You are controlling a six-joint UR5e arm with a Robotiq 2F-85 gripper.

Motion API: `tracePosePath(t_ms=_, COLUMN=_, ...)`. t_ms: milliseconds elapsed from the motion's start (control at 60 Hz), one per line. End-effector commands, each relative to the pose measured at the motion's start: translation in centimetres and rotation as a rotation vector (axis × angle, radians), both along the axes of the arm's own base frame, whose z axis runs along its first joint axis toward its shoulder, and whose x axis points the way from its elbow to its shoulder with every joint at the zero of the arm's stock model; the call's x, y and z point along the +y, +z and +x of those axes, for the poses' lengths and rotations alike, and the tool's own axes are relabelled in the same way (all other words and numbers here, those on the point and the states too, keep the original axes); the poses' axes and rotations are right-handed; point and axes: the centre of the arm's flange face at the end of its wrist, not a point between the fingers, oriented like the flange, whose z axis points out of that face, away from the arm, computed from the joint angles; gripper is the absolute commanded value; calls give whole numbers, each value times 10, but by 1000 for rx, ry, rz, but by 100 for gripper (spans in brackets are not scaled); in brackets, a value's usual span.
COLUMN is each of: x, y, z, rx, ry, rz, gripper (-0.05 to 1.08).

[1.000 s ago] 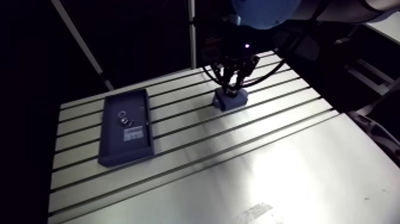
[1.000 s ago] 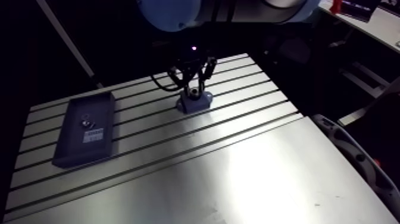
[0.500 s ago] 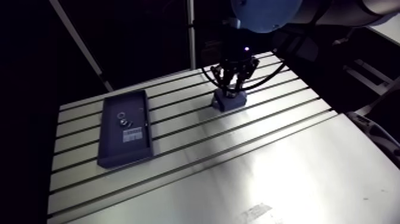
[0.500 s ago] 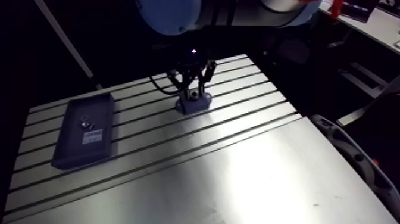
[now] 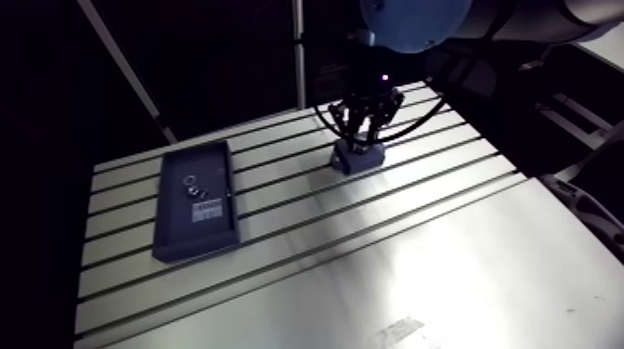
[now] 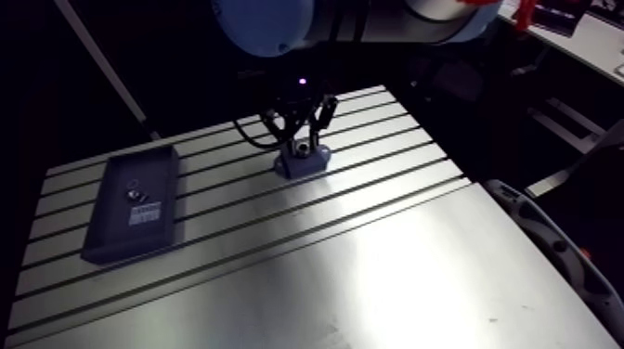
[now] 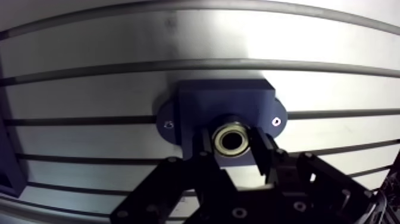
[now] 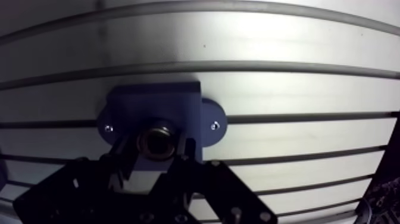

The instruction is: Pick up the bearing and press it into the housing until flush.

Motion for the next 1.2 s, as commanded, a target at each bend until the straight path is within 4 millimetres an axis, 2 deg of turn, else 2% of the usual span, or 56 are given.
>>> tracePosePath(t_ms=17, x=-1, y=0, z=0, rx=0, ry=0, rz=0, gripper=69)
tracePosePath(t_ms=1200, x=-2, y=-1, z=0, rx=-4, ry=2, rz=0, gripper=69)
